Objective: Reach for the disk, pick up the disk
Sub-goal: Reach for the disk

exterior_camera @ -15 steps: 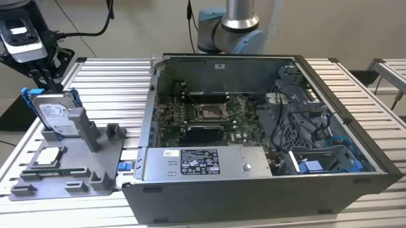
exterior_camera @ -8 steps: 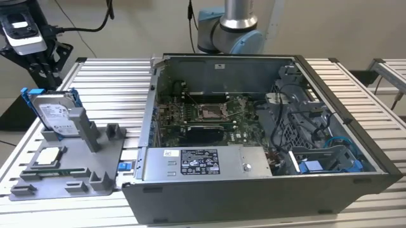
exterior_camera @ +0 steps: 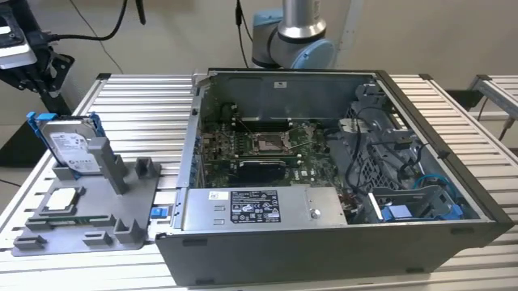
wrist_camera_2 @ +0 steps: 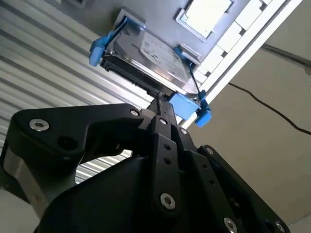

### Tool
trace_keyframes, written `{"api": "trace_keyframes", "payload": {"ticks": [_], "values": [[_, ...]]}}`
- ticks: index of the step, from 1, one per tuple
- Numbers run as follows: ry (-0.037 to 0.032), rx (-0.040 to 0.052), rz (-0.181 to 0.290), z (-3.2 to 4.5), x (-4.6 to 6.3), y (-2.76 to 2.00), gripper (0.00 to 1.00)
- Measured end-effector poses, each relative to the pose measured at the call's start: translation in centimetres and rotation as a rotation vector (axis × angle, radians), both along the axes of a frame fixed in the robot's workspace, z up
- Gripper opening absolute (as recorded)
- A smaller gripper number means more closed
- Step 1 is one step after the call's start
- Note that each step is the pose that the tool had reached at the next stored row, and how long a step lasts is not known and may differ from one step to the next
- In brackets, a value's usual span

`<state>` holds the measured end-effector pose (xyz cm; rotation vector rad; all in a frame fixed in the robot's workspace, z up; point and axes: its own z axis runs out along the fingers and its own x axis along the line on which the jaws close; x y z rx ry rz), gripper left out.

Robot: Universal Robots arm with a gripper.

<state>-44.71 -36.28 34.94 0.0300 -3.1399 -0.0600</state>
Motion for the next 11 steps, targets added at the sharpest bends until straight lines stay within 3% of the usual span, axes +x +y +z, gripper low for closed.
{"api": "trace_keyframes", "payload": {"ticks": [2,7,11], "values": [[-0.0001,0.0000,0.000,-0.01,-0.7,-0.05,0.00],[-0.0001,-0.0001,0.001,-0.02,-1.0,-1.12,0.00],[0.0000,0.0000,0.000,-0.02,-1.0,-1.24,0.00]]}}
